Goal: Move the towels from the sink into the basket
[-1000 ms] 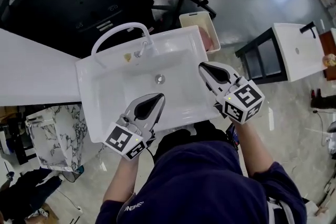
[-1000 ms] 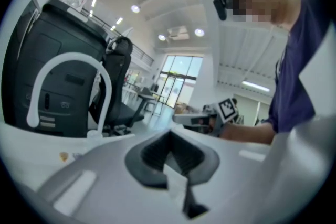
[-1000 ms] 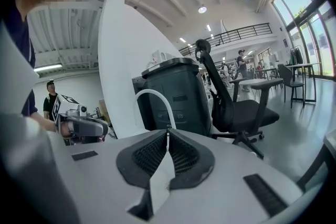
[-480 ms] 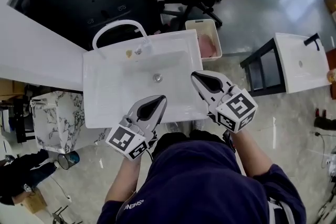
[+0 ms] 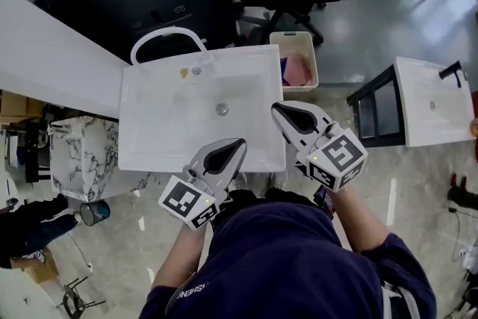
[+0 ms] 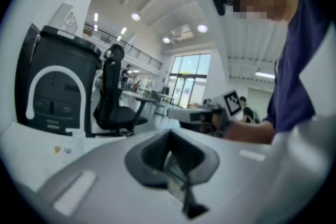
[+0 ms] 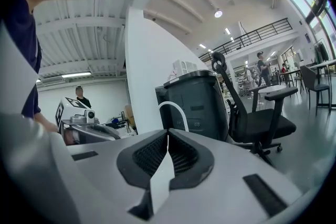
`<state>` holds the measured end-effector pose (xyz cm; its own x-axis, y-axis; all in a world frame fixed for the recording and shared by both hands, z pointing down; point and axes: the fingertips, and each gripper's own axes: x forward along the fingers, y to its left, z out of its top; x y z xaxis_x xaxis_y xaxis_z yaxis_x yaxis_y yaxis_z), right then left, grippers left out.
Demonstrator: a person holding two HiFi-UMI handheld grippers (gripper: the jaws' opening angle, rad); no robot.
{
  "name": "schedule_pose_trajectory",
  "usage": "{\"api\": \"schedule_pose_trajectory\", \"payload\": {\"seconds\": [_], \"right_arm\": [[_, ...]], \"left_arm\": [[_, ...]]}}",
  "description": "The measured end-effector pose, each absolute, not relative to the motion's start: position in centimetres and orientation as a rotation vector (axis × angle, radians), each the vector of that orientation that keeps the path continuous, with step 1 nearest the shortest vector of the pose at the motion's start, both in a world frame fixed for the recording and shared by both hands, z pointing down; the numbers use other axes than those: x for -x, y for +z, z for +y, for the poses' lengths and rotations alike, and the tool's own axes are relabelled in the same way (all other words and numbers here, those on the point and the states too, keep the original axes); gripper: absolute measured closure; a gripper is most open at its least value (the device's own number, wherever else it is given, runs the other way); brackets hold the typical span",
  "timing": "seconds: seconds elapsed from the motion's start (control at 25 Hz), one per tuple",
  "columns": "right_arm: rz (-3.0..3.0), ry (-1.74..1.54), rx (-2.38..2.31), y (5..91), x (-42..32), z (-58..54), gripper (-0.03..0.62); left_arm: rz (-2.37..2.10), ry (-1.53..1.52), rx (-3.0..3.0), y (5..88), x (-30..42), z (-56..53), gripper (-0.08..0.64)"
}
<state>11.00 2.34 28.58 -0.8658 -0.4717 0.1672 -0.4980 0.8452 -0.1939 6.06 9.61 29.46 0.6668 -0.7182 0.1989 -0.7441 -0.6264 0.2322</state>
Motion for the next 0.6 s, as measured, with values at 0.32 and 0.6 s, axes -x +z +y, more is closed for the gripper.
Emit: {"api": "schedule_pose_trajectory", "payload": {"seconds": [0.32,0.6], "right_arm": [[-2.911,0.339,-0.752,28.3,-9.5,2.1,0.578],[-2.897,0.315,-0.776,28.0,-6.5,2.0,0.578]], "left_arm": [[-1.183,0.124,-2.598,28.8,-4.9,9.3,0.558],[-1.186,0.109,-2.604,28.4,-1.8,9.1,0.558]]}}
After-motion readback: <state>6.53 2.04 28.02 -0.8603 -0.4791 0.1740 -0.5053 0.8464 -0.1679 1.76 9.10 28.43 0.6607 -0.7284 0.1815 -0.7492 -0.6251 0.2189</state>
